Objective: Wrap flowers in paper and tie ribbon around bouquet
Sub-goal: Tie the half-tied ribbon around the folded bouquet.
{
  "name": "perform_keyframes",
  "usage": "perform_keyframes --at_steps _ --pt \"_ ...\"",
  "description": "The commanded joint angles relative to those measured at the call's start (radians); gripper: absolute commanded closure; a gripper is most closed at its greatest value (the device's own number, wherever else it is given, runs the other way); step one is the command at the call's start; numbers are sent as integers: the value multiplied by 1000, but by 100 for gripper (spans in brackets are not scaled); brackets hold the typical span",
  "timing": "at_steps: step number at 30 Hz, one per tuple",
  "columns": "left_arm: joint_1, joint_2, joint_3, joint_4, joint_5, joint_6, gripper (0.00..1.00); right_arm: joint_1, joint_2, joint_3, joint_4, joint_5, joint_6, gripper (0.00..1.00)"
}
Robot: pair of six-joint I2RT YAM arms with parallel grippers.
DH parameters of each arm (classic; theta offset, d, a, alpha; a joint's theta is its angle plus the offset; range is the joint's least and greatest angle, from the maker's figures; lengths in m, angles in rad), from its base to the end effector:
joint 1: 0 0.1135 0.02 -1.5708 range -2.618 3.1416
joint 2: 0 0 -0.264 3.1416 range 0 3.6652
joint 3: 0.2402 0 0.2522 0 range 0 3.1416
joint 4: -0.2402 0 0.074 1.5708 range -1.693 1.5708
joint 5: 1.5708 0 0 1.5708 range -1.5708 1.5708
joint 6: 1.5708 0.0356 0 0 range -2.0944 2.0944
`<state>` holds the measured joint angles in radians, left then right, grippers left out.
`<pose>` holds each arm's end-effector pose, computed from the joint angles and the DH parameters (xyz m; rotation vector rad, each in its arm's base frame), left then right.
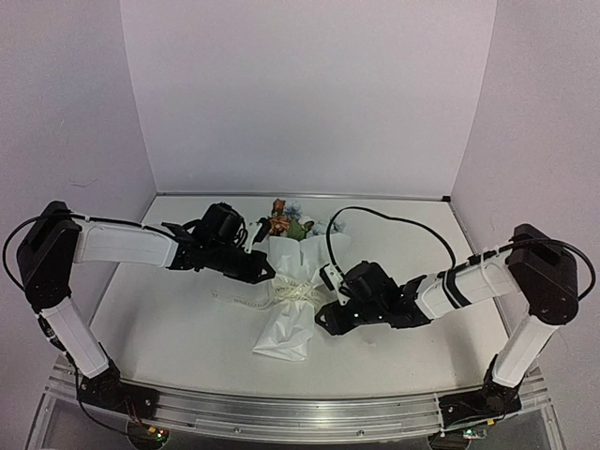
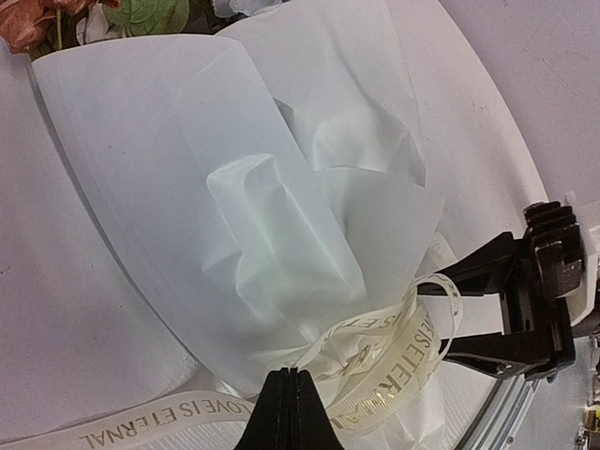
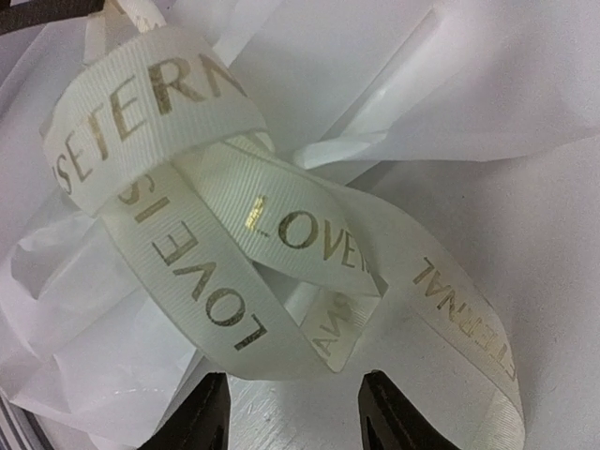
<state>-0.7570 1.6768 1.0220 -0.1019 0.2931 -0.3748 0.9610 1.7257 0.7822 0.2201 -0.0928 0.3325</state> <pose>0.2527 -0.2529 0.2002 0.6216 2.3878 -0.8760 0.1892 0.2766 0.1388 -0.7944 2.2805 0.7457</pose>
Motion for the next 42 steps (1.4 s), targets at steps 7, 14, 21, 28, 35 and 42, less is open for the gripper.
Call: perform_keyframes --at_steps 7,14,21,28,35,42 --pt "4 -3 59 1 22 11 100 18 96 -8 233 91 -117 53" --pt "4 -20 55 -4 -22 -4 100 18 66 -4 141 153 -69 98" --pt "5 -85 19 -20 -113 -46 100 18 -138 -25 -182 211 -32 100" --pt "11 -118 -57 -12 -169 -74 100 18 -196 79 -556 226 -12 100" --pt "20 -165 -141 16 -217 -130 100 18 -195 148 -792 293 32 100" --pt "30 -224 -222 40 -335 -197 100 17 -208 160 -894 340 56 100"
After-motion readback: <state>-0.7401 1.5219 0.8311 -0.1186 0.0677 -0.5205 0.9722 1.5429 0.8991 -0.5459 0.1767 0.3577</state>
